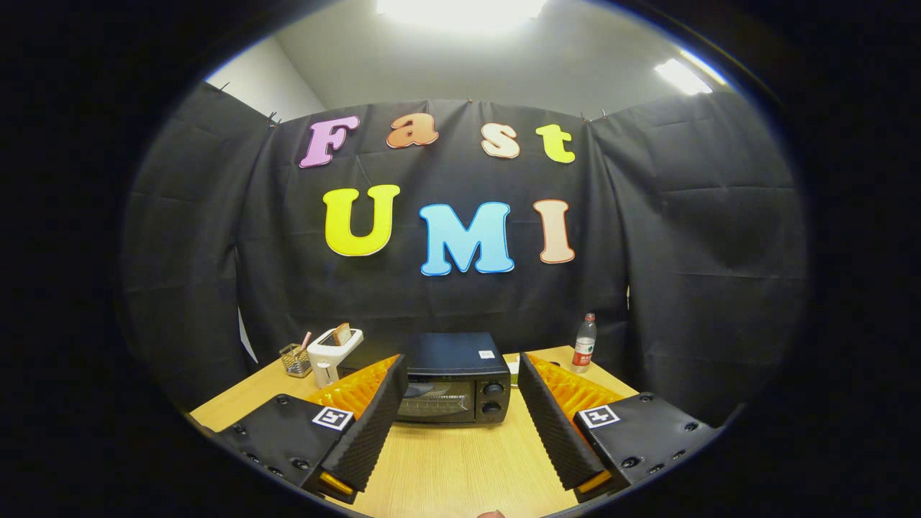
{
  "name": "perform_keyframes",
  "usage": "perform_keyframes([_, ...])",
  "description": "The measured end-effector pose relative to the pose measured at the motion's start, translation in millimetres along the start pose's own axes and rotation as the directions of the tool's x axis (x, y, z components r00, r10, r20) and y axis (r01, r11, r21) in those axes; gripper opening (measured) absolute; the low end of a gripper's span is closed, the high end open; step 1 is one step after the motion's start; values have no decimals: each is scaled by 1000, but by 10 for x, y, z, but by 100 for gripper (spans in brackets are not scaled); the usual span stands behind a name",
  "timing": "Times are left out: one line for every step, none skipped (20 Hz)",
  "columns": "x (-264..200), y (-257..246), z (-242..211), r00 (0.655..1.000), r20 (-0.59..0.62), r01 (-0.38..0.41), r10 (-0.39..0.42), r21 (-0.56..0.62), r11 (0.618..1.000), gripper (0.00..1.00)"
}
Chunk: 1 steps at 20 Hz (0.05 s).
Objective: Open the toaster oven, put the food inside, and close the toaster oven door.
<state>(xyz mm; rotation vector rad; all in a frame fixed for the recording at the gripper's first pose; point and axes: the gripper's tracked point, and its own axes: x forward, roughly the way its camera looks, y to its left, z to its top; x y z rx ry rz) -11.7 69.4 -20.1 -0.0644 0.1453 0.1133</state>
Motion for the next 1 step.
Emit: perform_keyframes([-18,9,26,1000,7,-1,1,1,1000,98])
